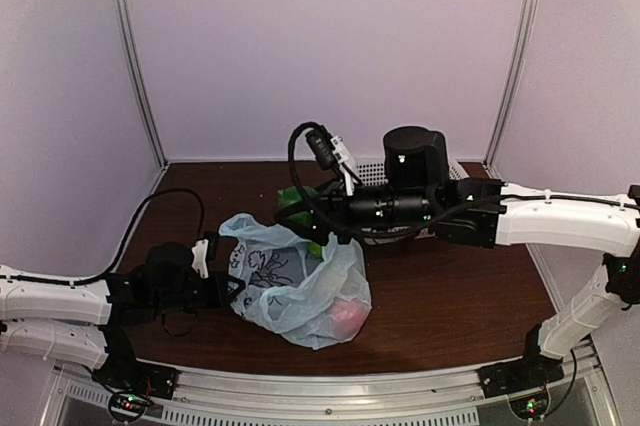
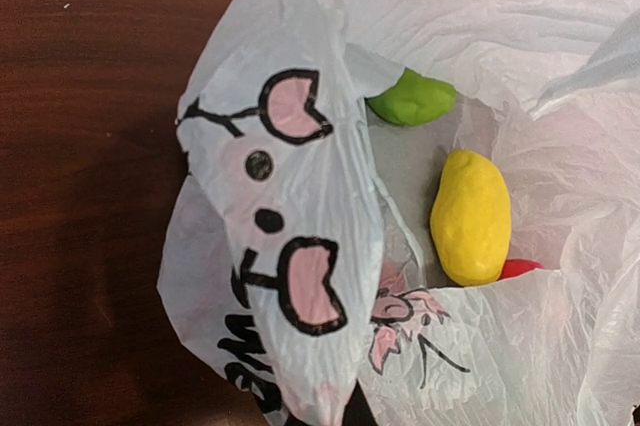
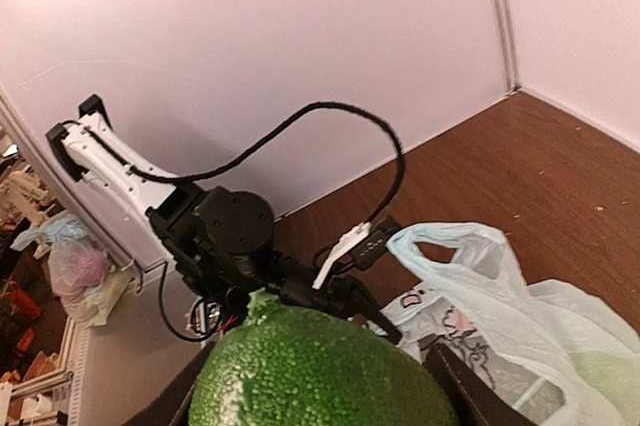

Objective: Untie the knot of the plastic bag and take out the fruit
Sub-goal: Pick up the fake fruit from the takeout bag, then place the fake fruit in the bin.

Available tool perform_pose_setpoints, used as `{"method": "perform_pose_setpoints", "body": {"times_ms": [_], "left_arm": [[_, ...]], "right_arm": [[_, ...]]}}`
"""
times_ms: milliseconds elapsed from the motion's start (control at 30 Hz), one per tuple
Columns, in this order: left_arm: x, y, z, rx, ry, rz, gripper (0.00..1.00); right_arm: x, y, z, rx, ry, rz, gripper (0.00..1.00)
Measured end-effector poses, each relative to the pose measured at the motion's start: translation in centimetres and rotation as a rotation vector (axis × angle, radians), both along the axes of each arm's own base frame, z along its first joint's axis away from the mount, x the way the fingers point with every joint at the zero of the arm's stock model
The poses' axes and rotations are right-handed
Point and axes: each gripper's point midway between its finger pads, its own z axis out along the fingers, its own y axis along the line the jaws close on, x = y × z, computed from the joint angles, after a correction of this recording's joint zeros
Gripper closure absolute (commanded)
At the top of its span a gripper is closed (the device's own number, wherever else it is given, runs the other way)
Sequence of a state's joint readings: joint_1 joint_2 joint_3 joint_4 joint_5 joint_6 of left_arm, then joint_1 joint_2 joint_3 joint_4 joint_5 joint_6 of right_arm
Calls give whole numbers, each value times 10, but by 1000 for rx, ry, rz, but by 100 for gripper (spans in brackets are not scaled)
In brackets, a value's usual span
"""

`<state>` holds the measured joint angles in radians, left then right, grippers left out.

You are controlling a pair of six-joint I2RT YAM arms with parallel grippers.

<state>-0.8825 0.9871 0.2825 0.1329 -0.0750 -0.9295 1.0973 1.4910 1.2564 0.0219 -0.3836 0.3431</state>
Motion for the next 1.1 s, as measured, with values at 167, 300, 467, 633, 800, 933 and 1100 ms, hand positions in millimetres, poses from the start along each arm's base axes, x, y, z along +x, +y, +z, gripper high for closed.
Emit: {"method": "perform_pose_setpoints", "body": {"times_ms": [167,300,467,633,800,933,1100], "left_arm": [[0,0,-2,7,6,-1,100],[1,-1,-1,6,5,-1,100],[1,-1,1,2,0,0,100],[2,0,7,-10,-15,9,100],[2,2,9,-9,-19,13,100],[1,3,11,-14,-24,15,100],[2,3,13,-19,-29,16,100]], "right_arm": [[47,-39,12,-68,-59,-219,50],[119,-95,-21,-209,-23,-460,50],[193,-166,-66,-367,21,-707,50],[247,-211,-122,-481,102,-825,50],[283,-228,-169,-550,173,-862,48],[304,-226,-187,-566,191,-863,45],[324,-220,-198,-579,182,-858,42]]}}
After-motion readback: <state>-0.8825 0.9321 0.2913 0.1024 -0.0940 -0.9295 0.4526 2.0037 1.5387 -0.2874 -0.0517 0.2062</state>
